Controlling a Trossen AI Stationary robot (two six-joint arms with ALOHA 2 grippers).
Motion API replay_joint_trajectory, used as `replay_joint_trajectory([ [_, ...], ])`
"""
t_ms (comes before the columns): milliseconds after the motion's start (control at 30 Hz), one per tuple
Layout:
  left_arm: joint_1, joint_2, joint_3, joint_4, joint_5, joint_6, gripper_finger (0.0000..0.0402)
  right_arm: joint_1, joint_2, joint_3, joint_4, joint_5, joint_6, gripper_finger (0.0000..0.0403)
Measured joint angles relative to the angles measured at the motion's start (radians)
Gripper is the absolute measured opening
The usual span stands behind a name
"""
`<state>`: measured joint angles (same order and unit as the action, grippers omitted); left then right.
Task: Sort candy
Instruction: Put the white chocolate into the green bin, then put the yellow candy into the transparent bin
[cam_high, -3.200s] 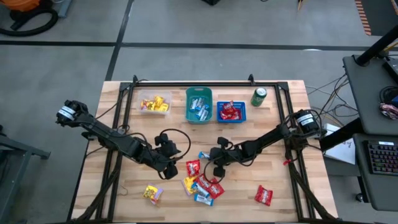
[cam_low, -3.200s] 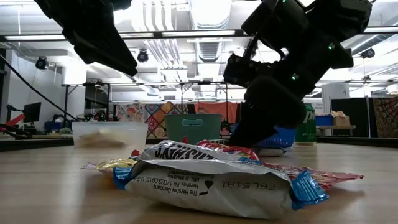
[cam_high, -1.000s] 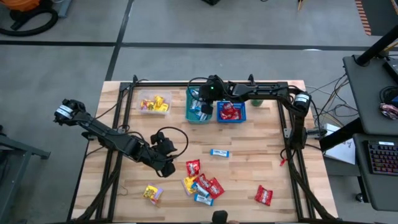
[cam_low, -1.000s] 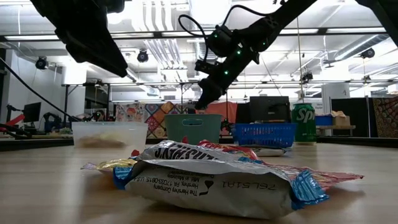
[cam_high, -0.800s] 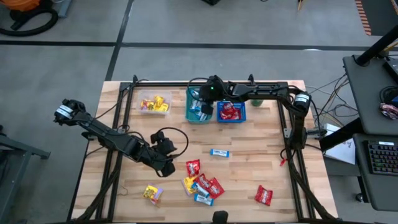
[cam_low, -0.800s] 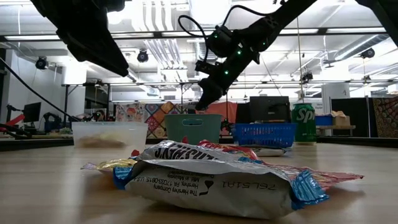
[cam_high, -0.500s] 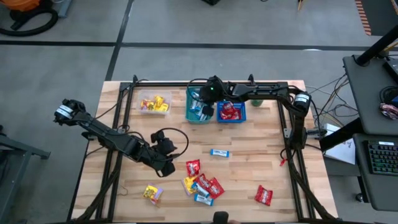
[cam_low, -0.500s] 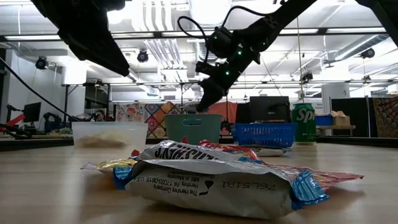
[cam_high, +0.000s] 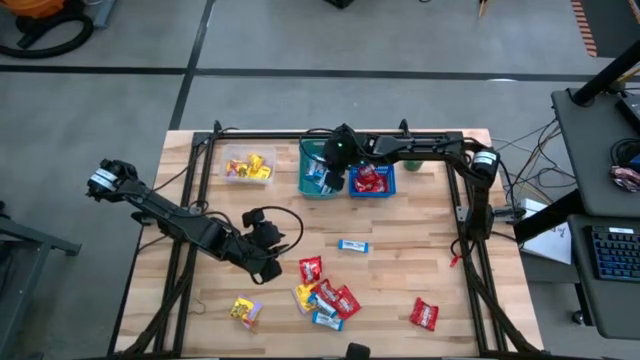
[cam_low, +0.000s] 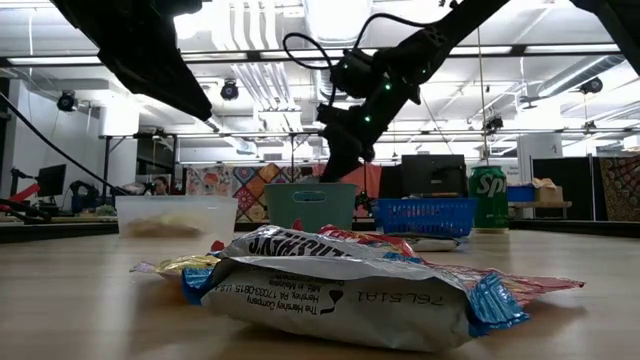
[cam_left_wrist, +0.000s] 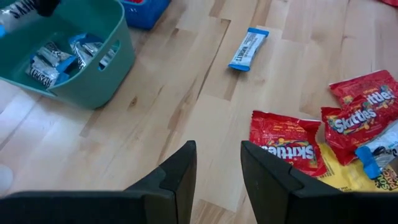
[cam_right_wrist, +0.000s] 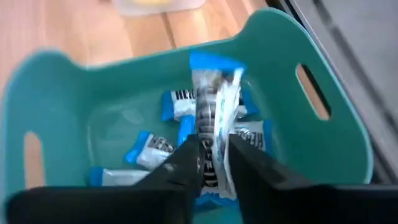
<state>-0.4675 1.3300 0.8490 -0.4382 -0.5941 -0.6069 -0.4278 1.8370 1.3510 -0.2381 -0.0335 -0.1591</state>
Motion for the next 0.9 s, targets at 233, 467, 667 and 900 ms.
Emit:
replay_joint_trajectory([
  [233,0.0,0.0,0.0,0.0,0.0,-0.003,0.011,0.002,-0.005,0.0,0.027,0.009,-0.016,0.0189],
  [467,0.0,0.0,0.0,0.0,0.017,-0.015,0.011,0.006,-0.051,0.029,0.002,0.0,0.048,0.0208],
  [667,-0.002,0.0,0.0,0.001,0.091,-0.082,0.011,0.097,-0.182,0.032,-0.057,-0.078,0.057,0.0188],
  [900,-0.009,0.009,-0.001,0.028,0.107,-0.085,0.011,0.272,-0.287,0.029,-0.226,-0.072,0.081,0.0161],
])
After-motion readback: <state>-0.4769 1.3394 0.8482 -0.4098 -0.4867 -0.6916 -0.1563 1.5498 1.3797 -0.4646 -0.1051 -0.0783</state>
